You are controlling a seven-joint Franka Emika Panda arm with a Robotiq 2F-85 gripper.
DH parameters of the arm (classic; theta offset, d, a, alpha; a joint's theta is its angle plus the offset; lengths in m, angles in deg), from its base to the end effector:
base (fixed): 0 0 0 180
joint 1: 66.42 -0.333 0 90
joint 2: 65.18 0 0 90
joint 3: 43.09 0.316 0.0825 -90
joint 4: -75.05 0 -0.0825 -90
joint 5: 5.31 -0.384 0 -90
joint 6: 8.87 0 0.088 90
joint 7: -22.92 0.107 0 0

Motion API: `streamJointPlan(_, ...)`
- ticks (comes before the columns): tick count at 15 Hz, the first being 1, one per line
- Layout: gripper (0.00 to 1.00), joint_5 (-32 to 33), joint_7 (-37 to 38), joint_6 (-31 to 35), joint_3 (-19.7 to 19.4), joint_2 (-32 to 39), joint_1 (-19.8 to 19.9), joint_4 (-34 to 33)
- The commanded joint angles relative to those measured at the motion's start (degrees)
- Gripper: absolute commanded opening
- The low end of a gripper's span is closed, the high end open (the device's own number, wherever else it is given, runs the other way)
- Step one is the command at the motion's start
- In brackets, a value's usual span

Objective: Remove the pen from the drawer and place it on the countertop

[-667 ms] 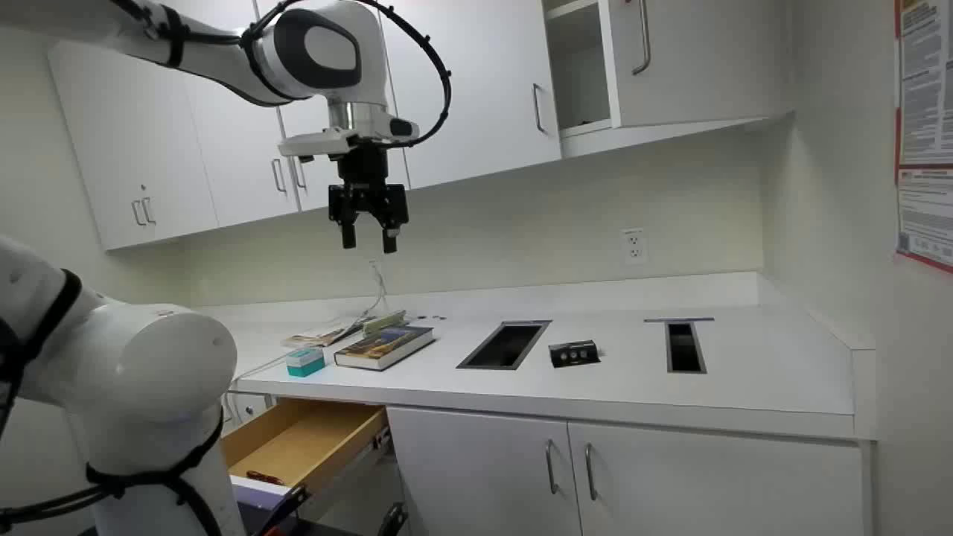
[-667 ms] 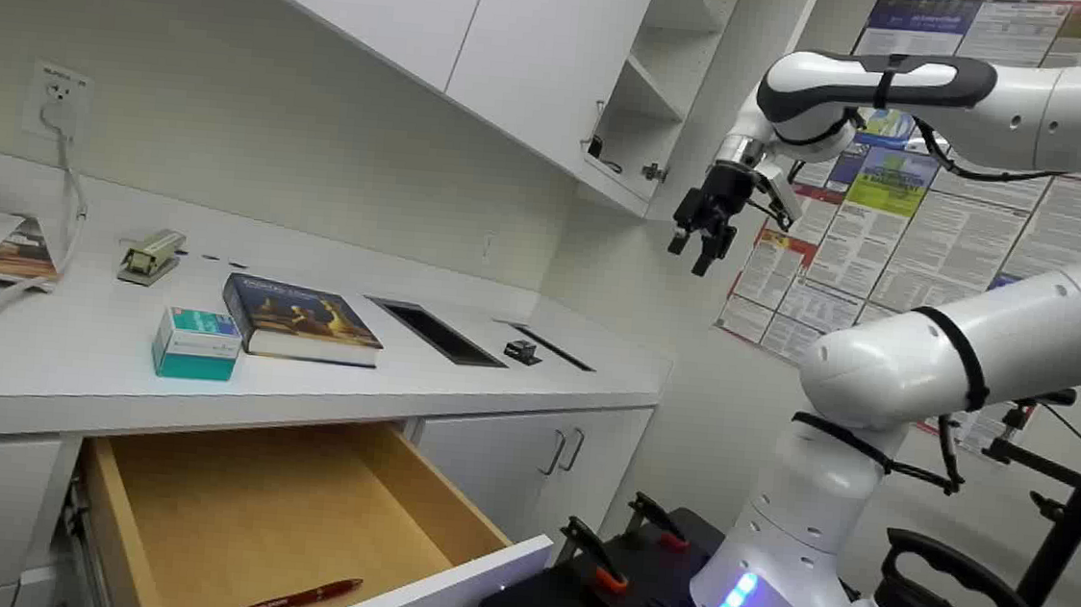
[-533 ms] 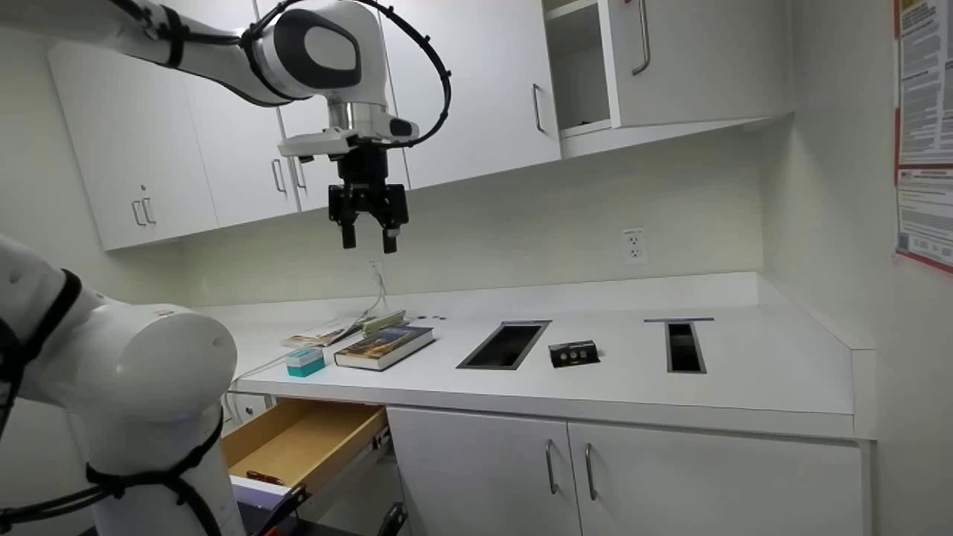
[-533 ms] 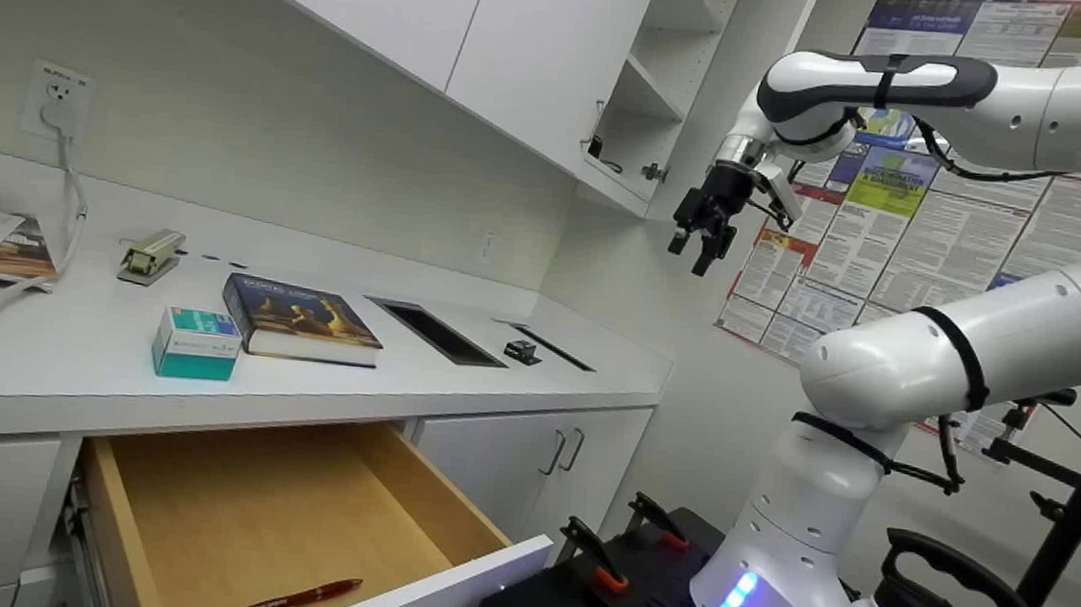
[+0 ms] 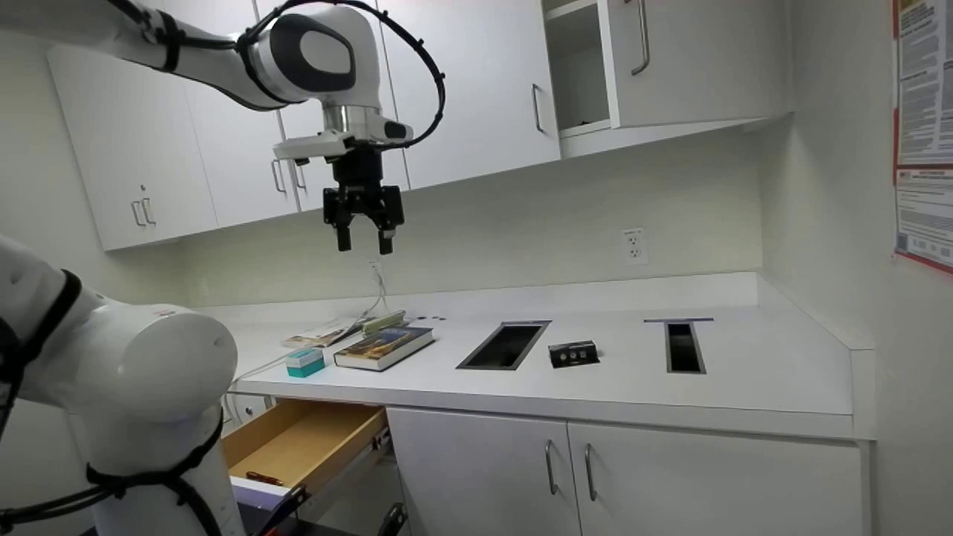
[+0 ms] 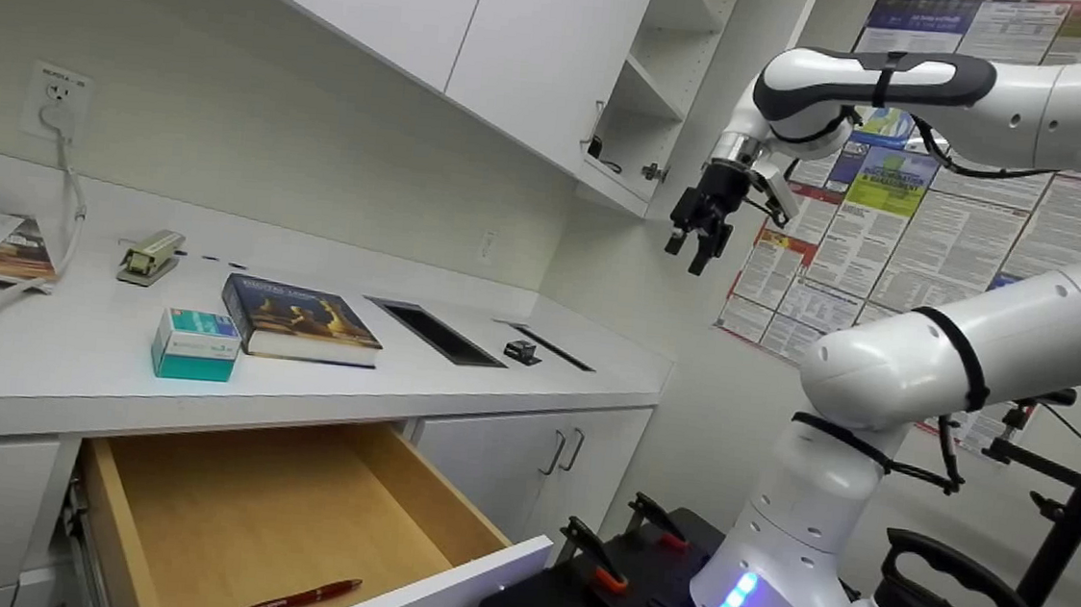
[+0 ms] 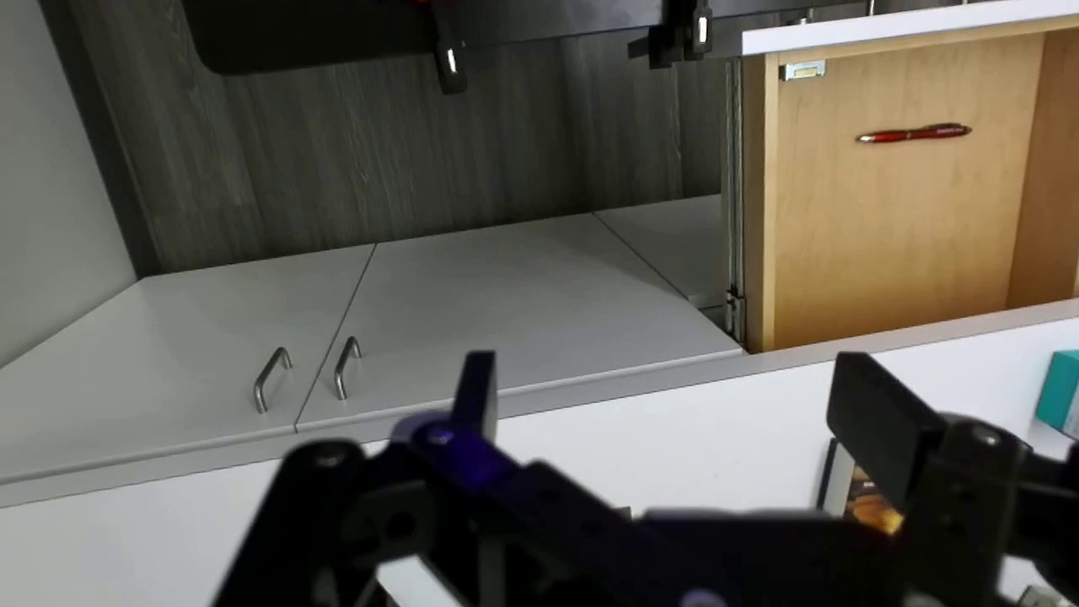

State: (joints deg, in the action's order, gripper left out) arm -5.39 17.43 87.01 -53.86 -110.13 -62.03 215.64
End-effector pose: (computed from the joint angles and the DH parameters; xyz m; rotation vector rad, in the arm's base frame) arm 0.3029 -0.0938 0.5480 -3.0036 0.1721 -0.0237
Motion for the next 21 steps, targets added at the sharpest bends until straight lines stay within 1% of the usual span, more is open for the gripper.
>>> streamJointPlan(1, 1.0, -0.2, -1.2, 1.6, 5.1, -1.1, -2.6, 3.5)
streamJointPlan(3, 1.0, -0.5, -1.2, 2.8, 8.8, -1.1, -5.5, 6.3)
streamJointPlan(6, 1.0, -1.9, -1.5, 5.6, 14.2, -0.7, -11.4, 11.2)
streamJointPlan(8, 1.0, -3.1, -1.9, 8.6, 17.2, -0.4, -15.6, 14.5)
streamJointPlan(11, 1.0, -4.1, -2.3, 13.0, 20.6, 0.2, -21.0, 18.1)
streamJointPlan(12, 1.0, -3.2, -1.9, 12.9, 21.3, 0.9, -21.5, 18.0)
streamJointPlan(13, 1.0, -3.1, -0.2, 11.2, 20.5, 0.4, -20.6, 17.2)
streamJointPlan(14, 1.0, -3.2, 0.1, 11.4, 20.9, 0.4, -21.2, 17.6)
streamJointPlan(18, 1.0, -3.2, 0.1, 11.4, 20.5, 0.3, -21.0, 17.5)
streamJointPlan(19, 1.0, -3.1, -1.1, 12.0, 20.4, 1.2, -21.5, 17.3)
streamJointPlan(21, 1.0, -2.7, -2.7, 17.2, 22.1, 3.7, -23.1, 17.8)
